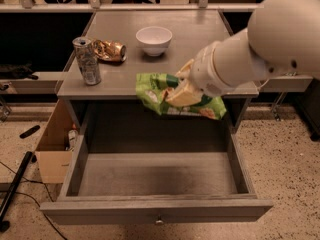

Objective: Pick green rice chip bag from top drawer and place on counter

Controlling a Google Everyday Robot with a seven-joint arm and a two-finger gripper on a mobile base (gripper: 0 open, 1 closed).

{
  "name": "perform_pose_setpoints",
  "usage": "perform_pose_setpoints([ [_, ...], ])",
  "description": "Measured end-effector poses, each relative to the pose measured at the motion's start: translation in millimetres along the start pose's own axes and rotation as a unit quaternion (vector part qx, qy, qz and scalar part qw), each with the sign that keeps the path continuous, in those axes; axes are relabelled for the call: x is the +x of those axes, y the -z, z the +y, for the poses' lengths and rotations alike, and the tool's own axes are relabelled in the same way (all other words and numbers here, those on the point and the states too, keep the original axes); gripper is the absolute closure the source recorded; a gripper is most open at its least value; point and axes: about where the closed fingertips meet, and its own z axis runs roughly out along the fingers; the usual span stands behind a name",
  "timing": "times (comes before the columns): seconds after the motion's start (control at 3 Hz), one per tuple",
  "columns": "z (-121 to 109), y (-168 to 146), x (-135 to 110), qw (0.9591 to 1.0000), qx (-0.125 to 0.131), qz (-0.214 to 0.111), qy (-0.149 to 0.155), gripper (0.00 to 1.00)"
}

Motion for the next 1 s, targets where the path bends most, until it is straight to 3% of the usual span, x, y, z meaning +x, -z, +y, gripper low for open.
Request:
perform_pose_setpoints([
  [0.33, -48, 0, -13, 0.9994, 0.0, 0.029, 0.02, 1.0],
  [0.67, -102, -6, -1, 0.9988, -0.003, 0.048, 0.003, 1.0],
  [1.0, -129, 11, -11, 0.9991, 0.022, 0.035, 0.003, 1.0],
])
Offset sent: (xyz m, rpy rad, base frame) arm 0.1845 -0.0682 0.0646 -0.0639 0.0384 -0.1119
